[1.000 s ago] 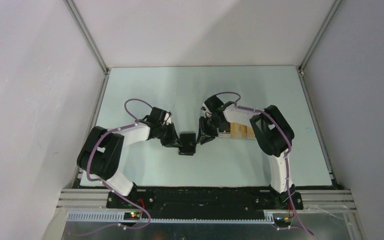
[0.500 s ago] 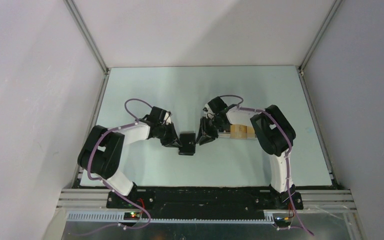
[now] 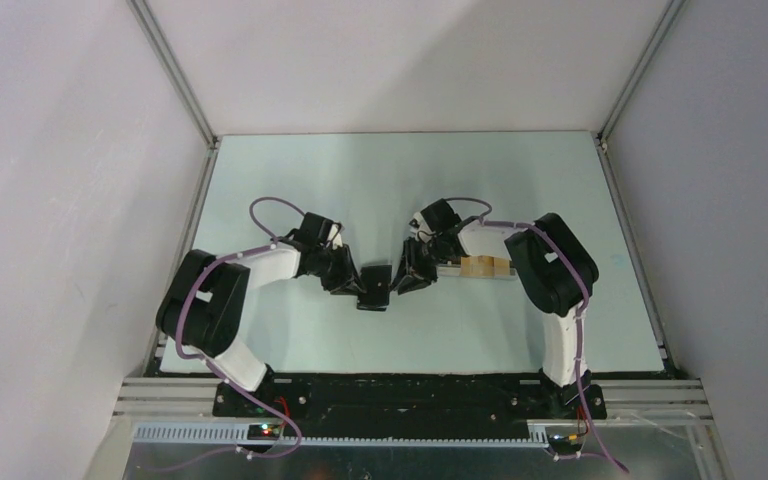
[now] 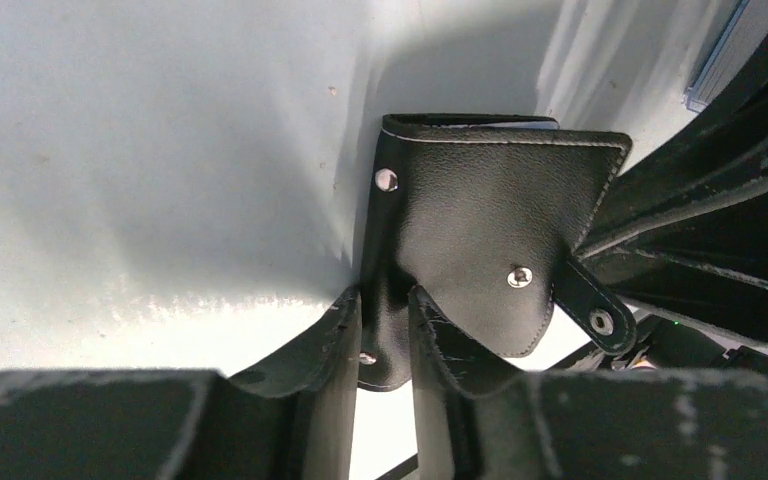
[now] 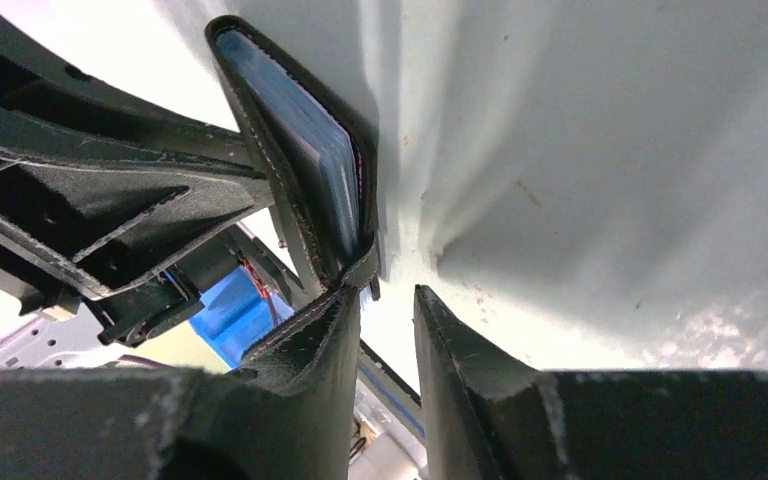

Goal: Put the credit cards into the card holder
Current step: Place the card holder at the center of the board.

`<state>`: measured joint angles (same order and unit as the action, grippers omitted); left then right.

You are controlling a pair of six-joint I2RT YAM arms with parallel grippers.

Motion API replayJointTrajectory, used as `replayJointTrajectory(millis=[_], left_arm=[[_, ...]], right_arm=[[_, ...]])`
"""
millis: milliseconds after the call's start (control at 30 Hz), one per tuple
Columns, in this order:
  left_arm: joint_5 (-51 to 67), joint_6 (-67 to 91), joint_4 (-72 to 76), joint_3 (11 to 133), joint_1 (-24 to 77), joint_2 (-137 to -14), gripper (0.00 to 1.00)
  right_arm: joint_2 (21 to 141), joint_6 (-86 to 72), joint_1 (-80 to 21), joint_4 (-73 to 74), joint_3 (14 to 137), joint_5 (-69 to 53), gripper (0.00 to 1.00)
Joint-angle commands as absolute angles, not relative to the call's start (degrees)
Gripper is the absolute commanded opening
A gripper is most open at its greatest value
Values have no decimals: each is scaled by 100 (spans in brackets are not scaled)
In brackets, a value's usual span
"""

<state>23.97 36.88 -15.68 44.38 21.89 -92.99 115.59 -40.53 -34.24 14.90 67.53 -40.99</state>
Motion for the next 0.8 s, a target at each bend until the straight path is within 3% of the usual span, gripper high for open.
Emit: replayJointTrajectory(millis=[0,500,767], left_arm=[[2267,3555,-1483,4442,2205,-9329,34],[2827,3587,-1179,4152,1760,-9114,32],[2883,3568,-1156,4165,1765,-9158,31]], right_arm=[[11162,-4014,-3453,1495,6756,-4252,32],[11078,-3743,-3370,1782,6635,-4192,31],[11102,-4093,-3325,1045,6484,-4568,31]])
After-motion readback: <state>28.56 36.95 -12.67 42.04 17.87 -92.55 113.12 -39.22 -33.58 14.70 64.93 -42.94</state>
